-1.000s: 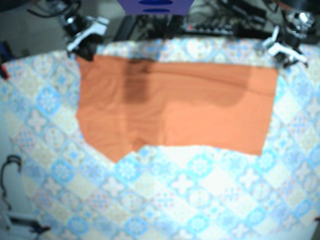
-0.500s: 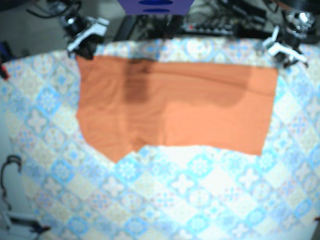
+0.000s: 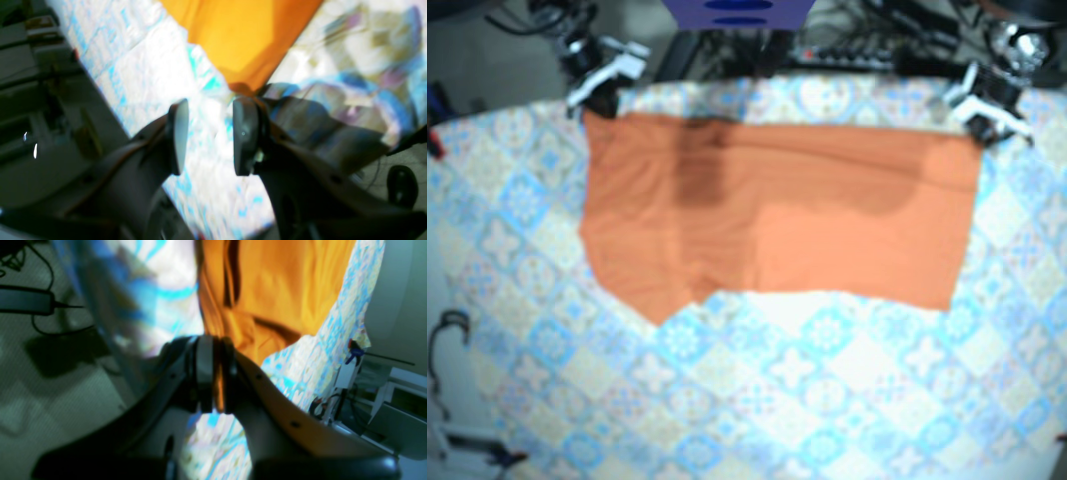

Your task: Fold the T-shirt properly

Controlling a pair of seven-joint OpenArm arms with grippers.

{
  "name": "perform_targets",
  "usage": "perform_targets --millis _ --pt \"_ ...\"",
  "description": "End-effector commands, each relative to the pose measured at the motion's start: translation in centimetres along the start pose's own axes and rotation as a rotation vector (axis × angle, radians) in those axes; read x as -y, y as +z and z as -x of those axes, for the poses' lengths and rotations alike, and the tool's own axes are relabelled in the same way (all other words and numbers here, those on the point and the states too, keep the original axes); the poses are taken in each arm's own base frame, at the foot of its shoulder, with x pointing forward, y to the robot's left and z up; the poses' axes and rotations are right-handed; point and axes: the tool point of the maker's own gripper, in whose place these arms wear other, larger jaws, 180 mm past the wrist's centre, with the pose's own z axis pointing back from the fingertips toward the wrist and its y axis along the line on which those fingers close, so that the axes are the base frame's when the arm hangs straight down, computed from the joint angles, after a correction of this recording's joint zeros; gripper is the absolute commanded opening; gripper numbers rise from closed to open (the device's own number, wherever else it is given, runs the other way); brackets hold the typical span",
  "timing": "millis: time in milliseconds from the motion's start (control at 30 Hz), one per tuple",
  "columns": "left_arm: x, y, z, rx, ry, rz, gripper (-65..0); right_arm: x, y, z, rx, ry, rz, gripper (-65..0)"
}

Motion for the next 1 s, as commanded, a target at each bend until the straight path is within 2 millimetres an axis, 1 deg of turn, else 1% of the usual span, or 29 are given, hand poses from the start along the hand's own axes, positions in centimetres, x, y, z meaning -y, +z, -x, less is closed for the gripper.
perform_targets --millis 0,67,167,233,267,500,567,700,767,867,967 --pt "-1.1 0.0 -0.1 0.001 -0.022 -0.034 -42.7 0.2 0.4 0.3 0.001 0.021 0.003 -61.1" --pt "-0.2 -0.2 -0.4 -0.015 -0.037 -0.011 -40.3 0.1 0.3 0.0 0.01 0.023 -0.001 -61.1" --pt "0.4 -1.1 -2.0 -0.003 -0.048 0.007 -30.5 0.1 0.2 -0.2 0.008 0.024 -0.001 -61.1" --pt "0.7 -1.3 -2.3 -0.011 -0.053 0.014 -25.8 0.1 0.2 -0.2 0.01 0.024 -0.002 -61.1" --pt "0.9 -1.3 -2.5 -0.01 -0.054 0.019 -24.6 0.1 0.2 -0.2 0.01 0.024 -0.002 -61.1" --pt "0.9 -1.3 -2.3 -0.014 -0.053 0.019 -24.4 0.1 0.3 0.0 0.005 0.024 -0.001 -61.0" --pt "1.4 -1.4 -1.7 -0.031 -0.056 0.033 -24.4 0.1 0.3 0.0 0.005 0.024 -0.001 -61.0" --pt "2.1 -1.6 0.8 -0.08 -0.076 0.066 -24.4 0.1 0.2 -0.1 0.007 0.024 -0.001 -61.0" --pt "1.8 -2.1 1.3 -0.094 -0.071 0.062 -24.4 0.1 0.2 -0.1 0.007 0.024 -0.001 -61.0" --pt "2.0 -2.4 2.2 -0.116 -0.071 0.071 -24.4 0.1 0.2 -0.1 0.007 0.024 -0.001 -61.0" --pt "1.7 -2.7 2.1 -0.114 -0.07 0.063 -24.4 0.1 0.2 -0.2 0.008 0.024 -0.001 -61.0"
